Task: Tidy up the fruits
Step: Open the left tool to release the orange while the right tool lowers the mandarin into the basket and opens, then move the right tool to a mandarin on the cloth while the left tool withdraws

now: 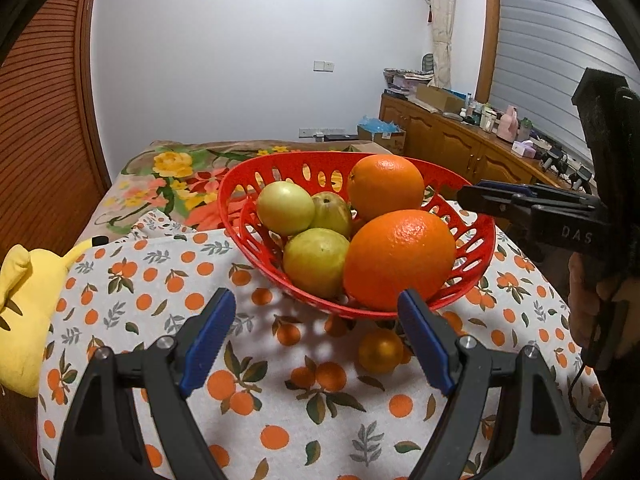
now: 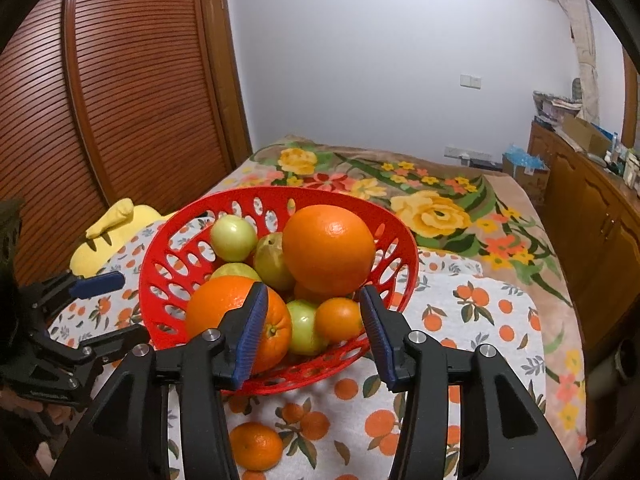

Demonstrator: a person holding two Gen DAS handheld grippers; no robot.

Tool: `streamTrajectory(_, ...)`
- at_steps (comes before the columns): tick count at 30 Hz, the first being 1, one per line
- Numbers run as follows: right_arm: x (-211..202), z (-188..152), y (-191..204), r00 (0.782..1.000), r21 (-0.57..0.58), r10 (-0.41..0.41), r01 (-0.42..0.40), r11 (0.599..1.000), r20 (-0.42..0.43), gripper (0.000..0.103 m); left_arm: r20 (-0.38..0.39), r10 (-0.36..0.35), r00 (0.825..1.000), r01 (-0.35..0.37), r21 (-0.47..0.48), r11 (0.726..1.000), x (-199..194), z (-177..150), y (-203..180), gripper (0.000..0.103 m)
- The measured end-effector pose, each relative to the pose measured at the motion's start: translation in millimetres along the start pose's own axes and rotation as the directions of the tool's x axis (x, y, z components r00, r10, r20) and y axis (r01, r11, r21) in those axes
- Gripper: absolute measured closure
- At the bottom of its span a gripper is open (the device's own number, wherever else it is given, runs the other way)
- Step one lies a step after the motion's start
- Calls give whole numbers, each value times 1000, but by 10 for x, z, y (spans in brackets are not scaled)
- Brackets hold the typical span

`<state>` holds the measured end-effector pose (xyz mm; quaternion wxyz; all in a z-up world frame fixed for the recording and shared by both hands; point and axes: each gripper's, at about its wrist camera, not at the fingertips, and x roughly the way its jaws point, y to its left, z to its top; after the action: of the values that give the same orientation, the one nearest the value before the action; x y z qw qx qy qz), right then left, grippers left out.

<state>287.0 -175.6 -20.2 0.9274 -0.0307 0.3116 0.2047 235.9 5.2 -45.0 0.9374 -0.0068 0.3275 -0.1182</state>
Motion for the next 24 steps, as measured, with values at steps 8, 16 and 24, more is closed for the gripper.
streamTrajectory(8, -230, -93, 14, 1000, 11, 7, -7, 1000, 25, 54, 5, 32, 999, -32, -6, 999, -34, -73, -47, 19)
streamTrajectory(16, -407, -322, 68, 1000, 23, 20, -21, 1000, 16, 50, 1, 37, 999, -37, -1, 999, -61, -169, -67, 20)
streamTrajectory(24, -340, -623, 134, 998, 35, 31, -30, 999, -45, 50, -10, 33, 999, -33, 6, 999, -61, -266, -108, 20)
